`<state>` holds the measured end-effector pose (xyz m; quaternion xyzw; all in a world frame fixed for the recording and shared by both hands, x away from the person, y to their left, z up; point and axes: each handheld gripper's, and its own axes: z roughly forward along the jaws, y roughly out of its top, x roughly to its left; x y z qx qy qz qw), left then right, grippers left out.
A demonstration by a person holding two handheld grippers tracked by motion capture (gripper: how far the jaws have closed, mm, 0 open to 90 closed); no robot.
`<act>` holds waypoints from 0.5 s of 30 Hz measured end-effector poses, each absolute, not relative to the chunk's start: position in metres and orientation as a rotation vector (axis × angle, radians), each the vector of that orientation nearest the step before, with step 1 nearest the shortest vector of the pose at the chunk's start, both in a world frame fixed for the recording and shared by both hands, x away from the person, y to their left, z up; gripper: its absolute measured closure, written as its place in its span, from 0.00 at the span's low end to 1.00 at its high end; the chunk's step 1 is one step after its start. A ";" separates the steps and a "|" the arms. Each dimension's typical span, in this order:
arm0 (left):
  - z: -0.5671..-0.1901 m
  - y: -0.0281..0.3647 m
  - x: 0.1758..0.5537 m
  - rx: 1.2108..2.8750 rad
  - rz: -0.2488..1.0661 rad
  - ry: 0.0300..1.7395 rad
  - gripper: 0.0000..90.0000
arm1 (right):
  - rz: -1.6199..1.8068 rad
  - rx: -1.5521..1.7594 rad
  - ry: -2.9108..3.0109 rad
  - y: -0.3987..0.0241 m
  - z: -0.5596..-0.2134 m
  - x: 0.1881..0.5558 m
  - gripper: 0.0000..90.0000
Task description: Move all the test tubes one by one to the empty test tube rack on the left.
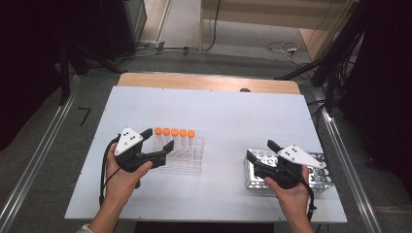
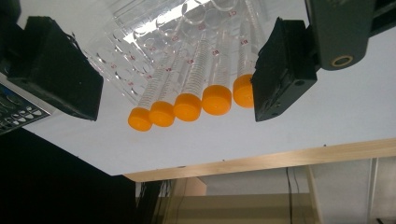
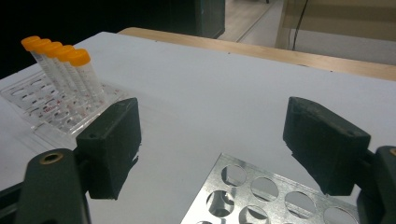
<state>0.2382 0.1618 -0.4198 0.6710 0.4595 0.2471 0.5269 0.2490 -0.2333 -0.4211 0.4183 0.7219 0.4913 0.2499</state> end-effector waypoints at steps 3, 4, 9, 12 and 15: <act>-0.420 0.163 0.238 1.606 0.594 1.100 0.20 | 1.334 1.143 1.963 -0.236 -0.421 0.249 0.20; -0.421 0.164 0.237 1.604 0.592 1.103 0.20 | 1.333 1.147 1.963 -0.237 -0.421 0.249 0.20; -0.423 0.166 0.237 1.608 0.592 1.112 0.19 | 1.327 1.158 1.953 -0.242 -0.421 0.249 0.20; -0.424 0.167 0.236 1.603 0.591 1.117 0.19 | 1.325 1.163 1.949 -0.245 -0.421 0.248 0.20; -0.423 0.169 0.235 1.600 0.598 1.119 0.19 | 1.325 1.165 1.942 -0.248 -0.421 0.248 0.20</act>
